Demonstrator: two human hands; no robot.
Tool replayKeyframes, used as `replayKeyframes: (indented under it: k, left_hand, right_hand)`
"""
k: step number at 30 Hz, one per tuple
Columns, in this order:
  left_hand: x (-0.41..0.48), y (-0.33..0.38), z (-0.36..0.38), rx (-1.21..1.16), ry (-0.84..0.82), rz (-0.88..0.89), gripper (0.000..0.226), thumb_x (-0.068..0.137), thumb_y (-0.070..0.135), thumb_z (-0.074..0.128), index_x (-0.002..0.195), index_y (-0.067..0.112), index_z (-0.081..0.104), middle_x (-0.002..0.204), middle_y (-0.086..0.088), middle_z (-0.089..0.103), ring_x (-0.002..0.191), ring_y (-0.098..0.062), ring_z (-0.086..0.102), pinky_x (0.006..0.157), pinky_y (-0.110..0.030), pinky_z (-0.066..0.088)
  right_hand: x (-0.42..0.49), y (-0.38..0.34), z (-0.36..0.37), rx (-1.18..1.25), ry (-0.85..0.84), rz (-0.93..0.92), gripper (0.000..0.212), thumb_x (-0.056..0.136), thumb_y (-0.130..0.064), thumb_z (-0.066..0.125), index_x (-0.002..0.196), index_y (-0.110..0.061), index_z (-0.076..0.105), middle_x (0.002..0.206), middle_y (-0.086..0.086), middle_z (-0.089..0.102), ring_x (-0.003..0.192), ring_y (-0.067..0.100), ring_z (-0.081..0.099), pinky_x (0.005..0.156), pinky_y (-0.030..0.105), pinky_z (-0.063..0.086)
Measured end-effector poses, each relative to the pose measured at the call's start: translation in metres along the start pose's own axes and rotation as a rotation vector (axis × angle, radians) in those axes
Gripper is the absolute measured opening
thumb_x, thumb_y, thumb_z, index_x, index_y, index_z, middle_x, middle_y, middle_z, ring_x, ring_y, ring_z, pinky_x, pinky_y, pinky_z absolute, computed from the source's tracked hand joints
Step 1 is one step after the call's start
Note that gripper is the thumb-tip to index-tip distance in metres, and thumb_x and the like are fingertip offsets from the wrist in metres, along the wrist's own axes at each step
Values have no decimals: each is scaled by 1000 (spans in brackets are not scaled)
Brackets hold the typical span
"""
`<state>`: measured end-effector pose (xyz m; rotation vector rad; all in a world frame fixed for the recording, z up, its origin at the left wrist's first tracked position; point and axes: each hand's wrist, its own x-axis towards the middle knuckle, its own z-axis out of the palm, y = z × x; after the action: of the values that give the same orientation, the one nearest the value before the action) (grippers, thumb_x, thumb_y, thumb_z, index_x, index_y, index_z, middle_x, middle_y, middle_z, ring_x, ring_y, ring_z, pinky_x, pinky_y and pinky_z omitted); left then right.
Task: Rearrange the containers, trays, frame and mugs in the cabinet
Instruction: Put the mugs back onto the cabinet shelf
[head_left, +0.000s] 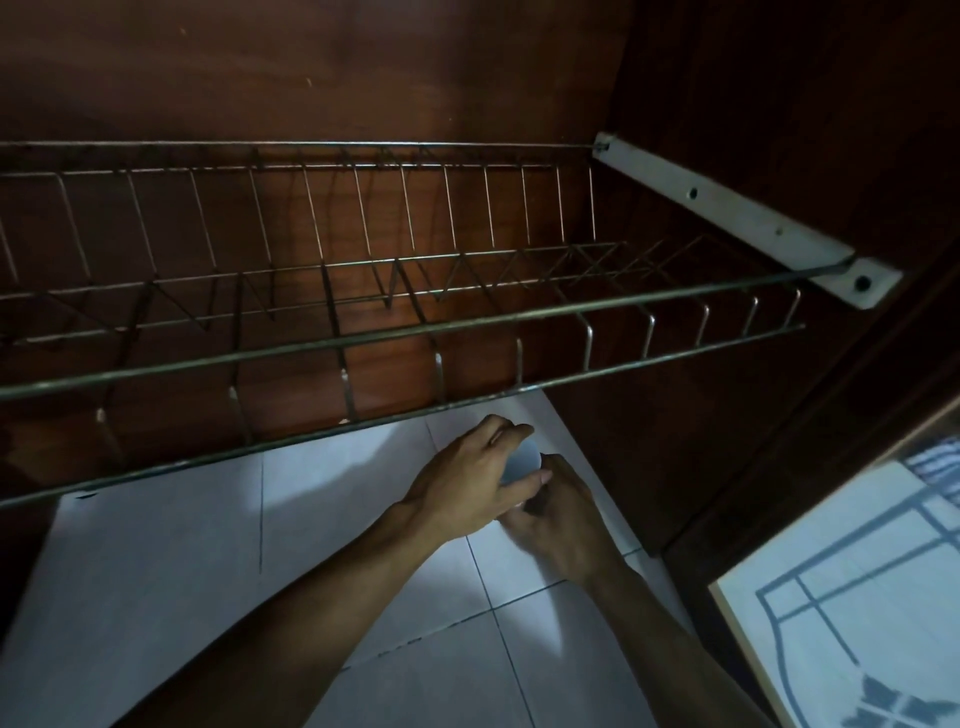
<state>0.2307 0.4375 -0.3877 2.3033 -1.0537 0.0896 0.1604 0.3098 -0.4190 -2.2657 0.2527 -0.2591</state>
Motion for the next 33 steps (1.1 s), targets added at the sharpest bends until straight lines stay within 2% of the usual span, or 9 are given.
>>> replayKeyframes:
  k: [2,4,6,8,11,13,20,23,33]
  left_hand:
    - [-1,3,-3,1,-12,-9,61,92,54,53,140,18,47,132,1,48,115,-15,52,94,-30,47]
    - [-2,6,-7,3,-15,-20,61,92,54,52,141,18,46,133,2,47,116,-15,51,95,-30,46]
    - [-4,11,-13,8,-20,-26,61,92,55,51,141,19,45,133,3,46,116,-14,51,95,-31,45]
    - [-6,15,-19,8,-23,-30,61,92,56,51,141,19,45,134,4,46,116,-14,51,94,-31,46]
    - [-12,25,-30,7,-6,-16,59,92,56,52,138,20,48,132,5,47,113,-14,52,93,-35,47]
    - [-17,31,-37,13,12,-7,57,91,55,52,137,20,49,131,5,48,112,-14,52,91,-35,48]
    - [-39,51,-60,26,38,-4,57,89,59,52,134,23,53,130,9,50,111,-12,53,90,-37,50]
    - [-52,62,-71,26,52,-22,60,87,62,54,134,24,54,131,12,51,113,-10,52,92,-37,50]
    - [-105,109,-89,33,125,-80,61,82,69,50,129,31,57,124,18,54,108,-6,51,91,-35,49]
  right_hand:
    - [-3,-2,-3,66,-18,13,57,68,-37,79,118,-19,58,104,-10,57,93,2,60,76,7,48]
    - [-8,-6,-5,151,-36,28,63,62,-50,74,115,-23,56,110,-5,61,100,7,63,83,22,56]
    - [-14,-10,-7,185,-16,19,64,60,-53,73,114,-23,57,111,-2,62,102,10,64,84,33,58]
    - [-18,-17,-9,179,-3,-3,54,66,-43,77,112,-25,55,109,-3,63,101,8,63,84,30,57]
    - [-25,-25,-15,195,25,-52,49,74,-19,82,113,-26,53,106,-8,61,98,-3,60,77,11,50]
    - [-31,-30,-18,218,33,-72,50,74,-16,82,114,-25,54,106,-11,61,99,-5,59,75,8,47]
    - [-58,-47,-20,234,75,-132,62,71,-40,79,125,-24,55,114,-13,62,107,5,60,88,23,53]
    - [-74,-56,-21,258,108,-138,60,73,-32,82,125,-24,54,114,-14,60,107,1,58,86,16,50]
    - [-136,-77,-37,513,41,-179,50,77,-16,81,120,-27,58,114,-10,60,106,4,61,79,15,51]
